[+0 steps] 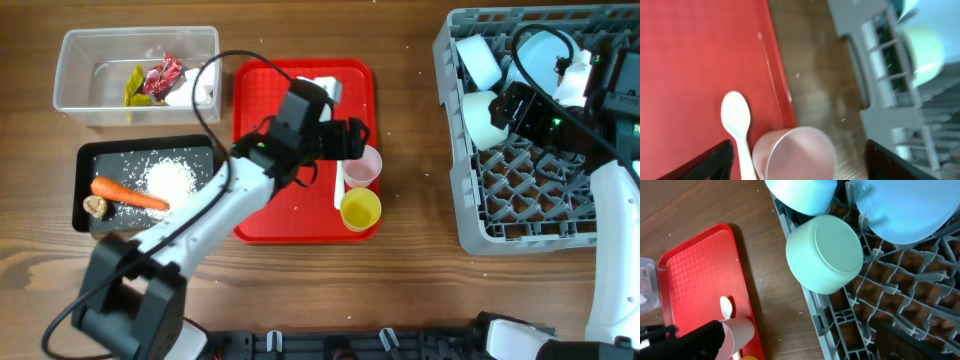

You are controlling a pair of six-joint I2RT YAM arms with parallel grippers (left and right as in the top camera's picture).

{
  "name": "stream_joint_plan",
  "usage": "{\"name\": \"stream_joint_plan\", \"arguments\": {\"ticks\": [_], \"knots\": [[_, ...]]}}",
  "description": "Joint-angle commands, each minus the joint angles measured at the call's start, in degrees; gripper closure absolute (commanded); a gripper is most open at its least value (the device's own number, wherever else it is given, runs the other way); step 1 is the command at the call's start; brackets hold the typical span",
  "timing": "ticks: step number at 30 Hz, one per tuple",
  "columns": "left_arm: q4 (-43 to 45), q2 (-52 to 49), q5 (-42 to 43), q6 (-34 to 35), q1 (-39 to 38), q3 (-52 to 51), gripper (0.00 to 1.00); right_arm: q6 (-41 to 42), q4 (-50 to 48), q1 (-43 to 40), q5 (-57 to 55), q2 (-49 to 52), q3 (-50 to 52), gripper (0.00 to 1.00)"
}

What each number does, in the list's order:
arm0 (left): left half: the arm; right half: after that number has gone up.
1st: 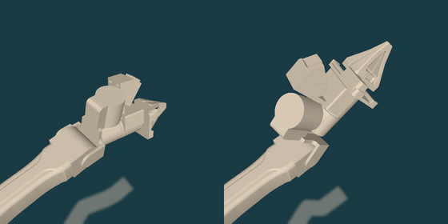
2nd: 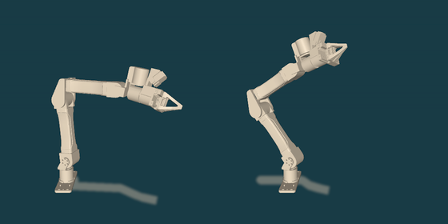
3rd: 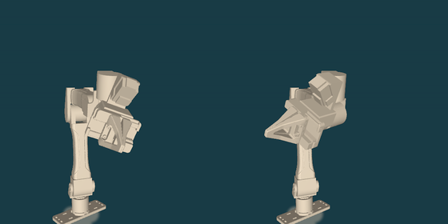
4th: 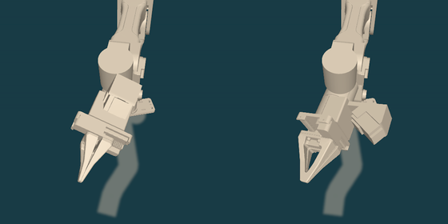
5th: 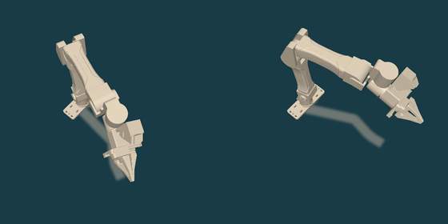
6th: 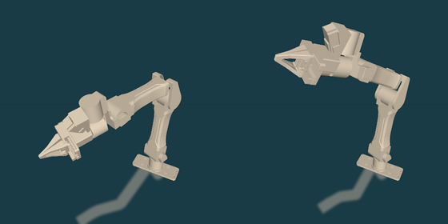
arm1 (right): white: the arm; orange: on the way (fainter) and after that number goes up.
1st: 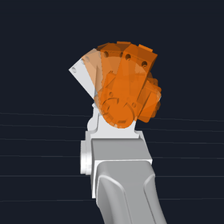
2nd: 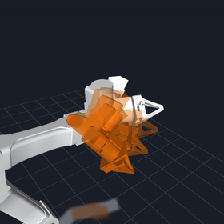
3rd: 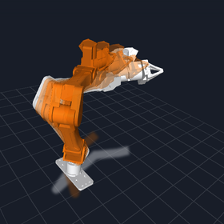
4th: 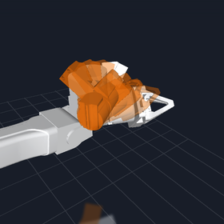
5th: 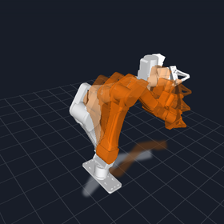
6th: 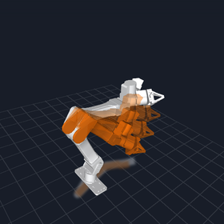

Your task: Sort waste into correct bins and load items into the dishwasher rack

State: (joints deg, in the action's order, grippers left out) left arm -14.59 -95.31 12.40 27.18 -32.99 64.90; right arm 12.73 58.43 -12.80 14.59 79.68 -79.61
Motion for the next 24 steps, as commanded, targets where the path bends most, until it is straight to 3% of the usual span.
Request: {"name": "stream_joint_plan", "arguments": {"ticks": [1,9,12,18,21,24], "knots": [[-2.0,-4.2,-3.6,-0.2,-1.3,0.4,0.30,-1.2,0.4,0.0,0.9,-0.5,0.1,0.00],[-3.5,-9.1,-3.6,-0.2,-1.3,0.3,0.70,-1.2,0.3,0.0,0.5,-0.5,0.1,0.00],[-3.5,-9.0,-3.5,-0.2,-1.2,0.3,0.96,-1.2,0.3,0.0,0.3,-0.5,0.1,0.00],[-4.2,-4.1,-2.9,0.8,2.3,0.4,0.96,-1.2,0.0,0.0,0.4,-0.5,0.1,0.00],[-6.4,1.9,8.5,1.1,9.9,0.4,0.96,-4.1,-1.0,0.0,5.4,-0.4,0.1,0.00],[-5.7,5.4,39.6,-2.4,23.6,0.4,0.96,-9.3,-6.9,1.0,21.4,-0.3,3.0,0.00]]}}
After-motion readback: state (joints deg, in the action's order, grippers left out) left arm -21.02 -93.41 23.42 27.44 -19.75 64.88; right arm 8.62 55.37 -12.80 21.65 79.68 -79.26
